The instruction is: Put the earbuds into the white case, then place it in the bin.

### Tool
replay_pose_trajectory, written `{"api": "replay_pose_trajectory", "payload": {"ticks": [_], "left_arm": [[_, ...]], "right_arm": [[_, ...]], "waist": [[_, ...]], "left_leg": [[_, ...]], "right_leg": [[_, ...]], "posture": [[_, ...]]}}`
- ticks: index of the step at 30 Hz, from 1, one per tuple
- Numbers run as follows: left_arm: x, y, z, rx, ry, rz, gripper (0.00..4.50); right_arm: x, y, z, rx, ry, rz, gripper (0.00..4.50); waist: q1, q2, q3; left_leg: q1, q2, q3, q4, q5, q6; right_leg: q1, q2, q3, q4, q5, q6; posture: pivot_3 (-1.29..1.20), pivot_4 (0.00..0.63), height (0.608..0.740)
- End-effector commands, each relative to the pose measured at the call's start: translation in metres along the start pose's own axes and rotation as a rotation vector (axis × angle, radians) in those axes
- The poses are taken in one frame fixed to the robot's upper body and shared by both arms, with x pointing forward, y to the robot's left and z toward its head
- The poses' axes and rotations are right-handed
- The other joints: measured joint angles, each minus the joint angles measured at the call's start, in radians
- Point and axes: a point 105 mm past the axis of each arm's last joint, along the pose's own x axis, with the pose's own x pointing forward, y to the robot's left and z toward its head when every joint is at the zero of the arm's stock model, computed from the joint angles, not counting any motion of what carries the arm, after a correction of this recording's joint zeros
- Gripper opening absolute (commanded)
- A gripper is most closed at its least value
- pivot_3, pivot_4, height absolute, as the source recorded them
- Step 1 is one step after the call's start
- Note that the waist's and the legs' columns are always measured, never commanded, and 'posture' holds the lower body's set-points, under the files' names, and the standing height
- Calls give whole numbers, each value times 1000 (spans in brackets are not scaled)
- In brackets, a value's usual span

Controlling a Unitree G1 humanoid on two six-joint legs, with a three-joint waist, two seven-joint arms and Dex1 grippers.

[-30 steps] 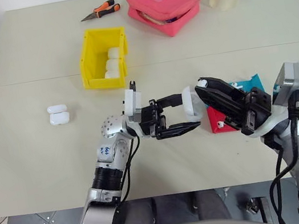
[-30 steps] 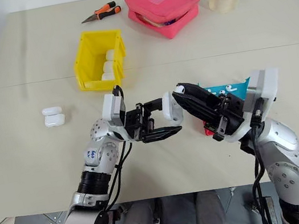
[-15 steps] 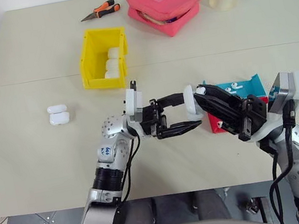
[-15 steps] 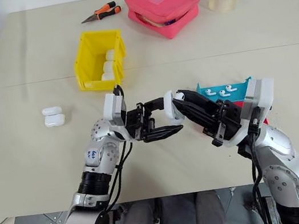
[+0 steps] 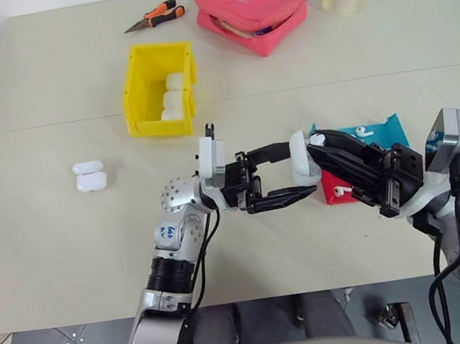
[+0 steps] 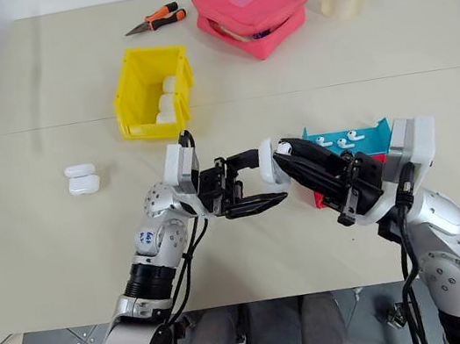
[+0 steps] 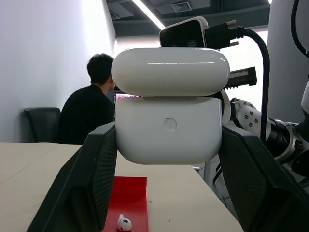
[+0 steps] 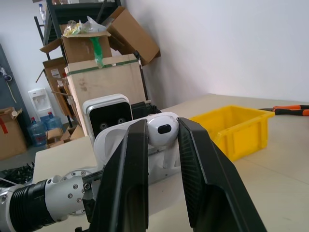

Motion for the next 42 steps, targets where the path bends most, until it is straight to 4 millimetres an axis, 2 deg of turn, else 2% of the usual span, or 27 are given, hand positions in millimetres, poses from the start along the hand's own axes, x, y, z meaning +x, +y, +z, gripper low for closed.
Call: {"api": "replay_pose_trajectory", "payload": {"ticks": [1, 8, 17, 23, 31, 42], "left_arm": [[4, 2, 16, 65, -61, -10, 2769], [8, 1, 17, 72, -77, -30, 2769], [12, 3, 21, 97, -107, -34, 2769], [13, 5, 21, 103, -112, -21, 2769], [11, 9, 24, 117, -124, 15, 2769], [10, 10, 24, 130, -129, 34, 2769]], "right_arm": [[8, 5, -1, 35, -6, 35, 508], [15, 7, -6, 66, 5, 57, 508], [9, -4, -22, 148, 37, 13, 508], [11, -5, -18, 142, 30, 20, 508], [-4, 1, -11, 51, 118, 47, 508], [-8, 2, 2, 9, 122, 58, 508]], "waist": [[0, 0, 0], [2, 0, 0], [0, 0, 0], [0, 0, 0], [2, 0, 0], [2, 0, 0]], "left_leg": [[0, 0, 0, 0, 0, 0], [0, 0, 0, 0, 0, 0], [0, 0, 0, 0, 0, 0], [0, 0, 0, 0, 0, 0], [0, 0, 0, 0, 0, 0], [0, 0, 0, 0, 0, 0]], "right_leg": [[0, 0, 0, 0, 0, 0], [0, 0, 0, 0, 0, 0], [0, 0, 0, 0, 0, 0], [0, 0, 0, 0, 0, 0], [0, 0, 0, -1, 0, 0], [0, 0, 0, -1, 0, 0]], "posture": [[0, 150, 740], [0, 150, 740], [0, 150, 740], [0, 150, 740], [0, 150, 740], [0, 150, 740]]}}
